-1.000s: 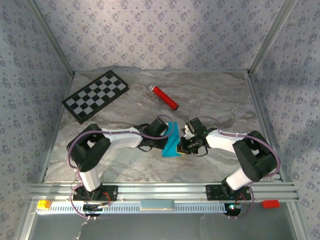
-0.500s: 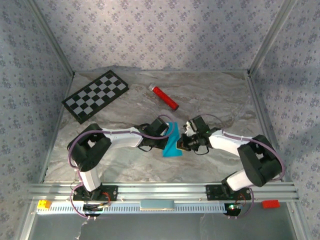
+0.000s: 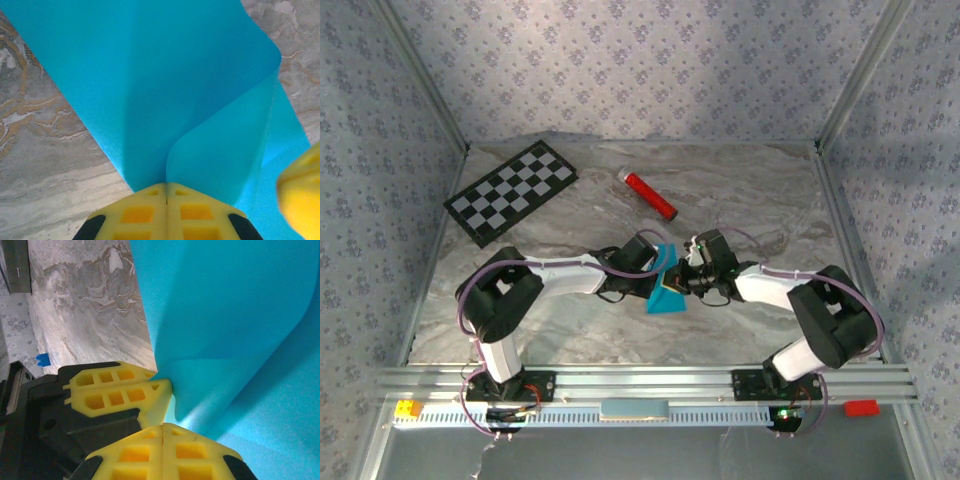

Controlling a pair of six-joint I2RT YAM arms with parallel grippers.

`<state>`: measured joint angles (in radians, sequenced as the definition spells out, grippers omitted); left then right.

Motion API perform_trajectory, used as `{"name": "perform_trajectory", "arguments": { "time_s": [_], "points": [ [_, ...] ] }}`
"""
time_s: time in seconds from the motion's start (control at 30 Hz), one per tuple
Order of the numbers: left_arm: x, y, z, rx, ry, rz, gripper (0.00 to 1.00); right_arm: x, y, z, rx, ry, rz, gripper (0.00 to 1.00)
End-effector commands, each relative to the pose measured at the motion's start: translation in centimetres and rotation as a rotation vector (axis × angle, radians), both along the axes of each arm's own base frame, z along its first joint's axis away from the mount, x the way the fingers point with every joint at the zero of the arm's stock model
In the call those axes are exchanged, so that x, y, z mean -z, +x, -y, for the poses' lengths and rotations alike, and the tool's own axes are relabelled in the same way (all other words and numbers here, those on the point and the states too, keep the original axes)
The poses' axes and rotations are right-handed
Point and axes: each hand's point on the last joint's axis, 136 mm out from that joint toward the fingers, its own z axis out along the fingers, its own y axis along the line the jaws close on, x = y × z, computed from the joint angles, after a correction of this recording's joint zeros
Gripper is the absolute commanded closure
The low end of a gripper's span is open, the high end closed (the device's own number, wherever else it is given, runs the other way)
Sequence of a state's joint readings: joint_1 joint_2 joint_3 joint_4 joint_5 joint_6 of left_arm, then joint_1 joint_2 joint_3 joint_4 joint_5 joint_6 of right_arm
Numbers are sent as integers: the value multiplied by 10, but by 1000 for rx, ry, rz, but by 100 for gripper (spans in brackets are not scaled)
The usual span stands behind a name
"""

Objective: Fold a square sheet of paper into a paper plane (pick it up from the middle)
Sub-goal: Fold the triangle a second time at the center of the table.

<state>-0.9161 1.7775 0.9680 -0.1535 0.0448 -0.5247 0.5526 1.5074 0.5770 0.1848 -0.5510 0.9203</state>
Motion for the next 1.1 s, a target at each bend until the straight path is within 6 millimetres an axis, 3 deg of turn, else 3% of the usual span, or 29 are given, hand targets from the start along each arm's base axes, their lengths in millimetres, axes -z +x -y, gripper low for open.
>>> {"name": "perform_trajectory", "arguments": {
  "time_s": [0.0,0.23,0.67,0.73,0.93,1.07],
  "points": [
    [7,-3,2,16,9,-27,100,-7,8,-13,-5,39,0,100],
    [6,-2,2,16,10,-26,100,5,10,-20,-10,26,-23,100],
    [10,-3,-1,20,26,-32,100,50,-7,5,52,-46,-110,100],
    [10,-4,-1,19,26,-33,100,47,-5,4,50,-38,-106,100],
    [10,-4,-3,20,34,-32,100,13,11,5,57,-21,-30,100],
    [11,-4,-3,20,34,-35,100,9,22,12,76,-12,-23,100]
  ]
}}
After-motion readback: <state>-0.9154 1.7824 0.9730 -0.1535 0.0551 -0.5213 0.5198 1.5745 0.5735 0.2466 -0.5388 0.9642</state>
